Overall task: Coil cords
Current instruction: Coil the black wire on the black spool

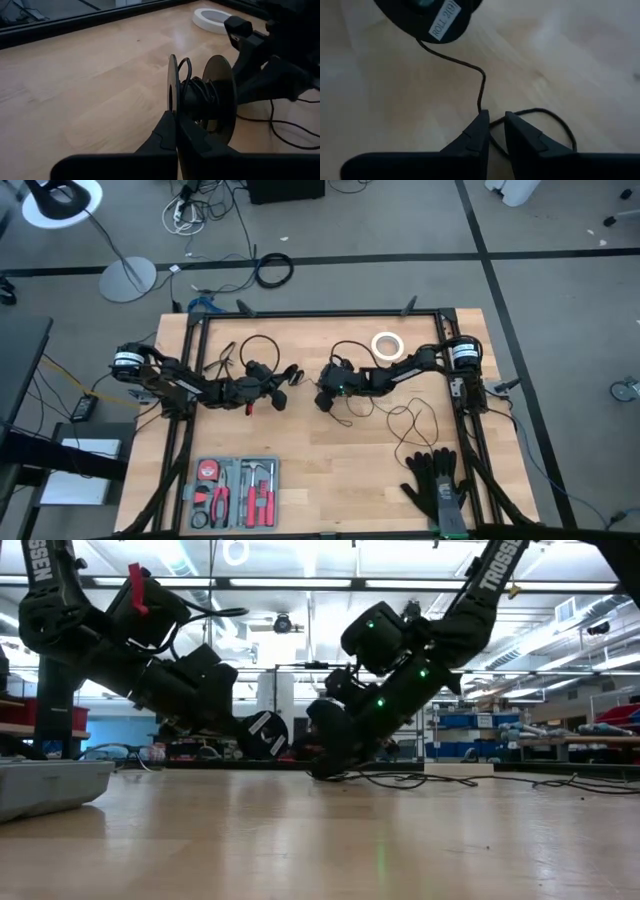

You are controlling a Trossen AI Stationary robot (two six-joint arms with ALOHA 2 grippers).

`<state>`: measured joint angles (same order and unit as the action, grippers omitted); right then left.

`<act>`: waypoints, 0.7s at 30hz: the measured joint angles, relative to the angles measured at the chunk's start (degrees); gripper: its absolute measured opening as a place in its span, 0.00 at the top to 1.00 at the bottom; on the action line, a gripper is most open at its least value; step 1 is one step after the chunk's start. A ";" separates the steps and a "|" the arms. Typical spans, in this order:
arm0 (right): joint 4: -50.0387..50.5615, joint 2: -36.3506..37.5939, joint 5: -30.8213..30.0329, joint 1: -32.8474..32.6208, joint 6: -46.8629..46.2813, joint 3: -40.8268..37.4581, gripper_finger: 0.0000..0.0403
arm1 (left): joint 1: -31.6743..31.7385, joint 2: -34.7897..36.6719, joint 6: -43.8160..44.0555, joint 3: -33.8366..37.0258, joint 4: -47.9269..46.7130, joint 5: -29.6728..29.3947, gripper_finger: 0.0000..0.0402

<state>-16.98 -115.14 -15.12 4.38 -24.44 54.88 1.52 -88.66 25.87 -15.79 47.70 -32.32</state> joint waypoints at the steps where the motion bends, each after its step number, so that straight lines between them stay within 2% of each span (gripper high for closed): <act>1: 1.10 0.02 1.51 0.11 -1.08 0.02 0.85 | 0.00 0.00 -0.02 0.00 -0.16 -0.75 1.00; 7: 4.86 1.47 7.12 -1.02 -4.83 -0.18 0.85 | 0.83 0.00 -0.08 0.31 -1.08 -4.09 1.00; 11: 11.67 6.11 10.67 -2.13 -5.38 -0.52 0.85 | 2.72 0.02 1.21 1.76 -0.68 -4.10 1.00; 17: 29.79 15.81 12.29 -3.77 -6.44 -0.70 0.85 | 4.84 0.05 1.77 5.29 2.06 -4.30 1.00; 21: 47.49 20.30 11.87 -6.14 -10.17 -0.81 0.85 | 5.30 0.06 2.39 7.35 5.74 -4.19 1.00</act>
<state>30.51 -94.83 -3.25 -1.76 -34.61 54.06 6.82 -88.61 28.26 -8.44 53.44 -36.51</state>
